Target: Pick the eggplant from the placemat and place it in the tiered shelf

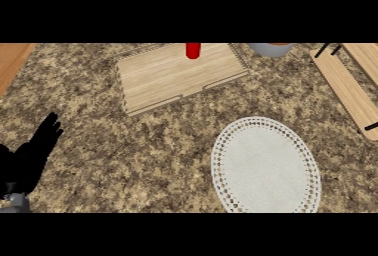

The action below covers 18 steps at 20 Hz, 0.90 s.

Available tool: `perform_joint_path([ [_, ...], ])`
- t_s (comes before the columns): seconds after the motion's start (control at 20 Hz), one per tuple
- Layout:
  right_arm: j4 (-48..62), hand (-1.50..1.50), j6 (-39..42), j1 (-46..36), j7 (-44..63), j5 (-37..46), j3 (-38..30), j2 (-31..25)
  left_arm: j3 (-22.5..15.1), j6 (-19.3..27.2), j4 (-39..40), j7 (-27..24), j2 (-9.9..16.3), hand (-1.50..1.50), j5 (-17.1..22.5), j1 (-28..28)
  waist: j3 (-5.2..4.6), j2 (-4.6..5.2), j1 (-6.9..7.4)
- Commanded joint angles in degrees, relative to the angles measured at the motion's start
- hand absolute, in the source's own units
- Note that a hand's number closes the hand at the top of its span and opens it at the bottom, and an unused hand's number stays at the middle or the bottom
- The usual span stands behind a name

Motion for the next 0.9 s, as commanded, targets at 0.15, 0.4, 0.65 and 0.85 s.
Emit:
perform_joint_path([
  [0.15, -1.25, -1.5, -8.09, 5.98, 6.1, 0.15, -3.57, -1.86, 1.78, -2.6, 1.09, -1.15, 1.51, 0.0, 1.42, 0.23, -0.02, -0.13, -0.44],
  [0.4, 4.6, -1.5, -6.42, 6.48, 0.08, -1.62, -3.54, -4.98, -0.67, 0.12, 0.62, -2.11, -1.9, 0.0, -1.87, 1.08, -0.01, -0.05, -0.05],
  [0.65, 2.12, -1.5, -12.37, 5.46, -0.66, -3.73, -4.1, -3.61, -0.61, -0.01, -5.53, 1.73, -1.38, 0.0, -1.3, 3.55, 0.03, -0.1, 0.54],
  [0.85, -3.23, -1.5, -16.55, 6.62, -0.23, -6.91, -5.74, -1.14, 0.93, -0.07, -0.55, 3.26, -0.57, 0.0, -0.56, -2.28, 0.0, -0.24, -0.55],
])
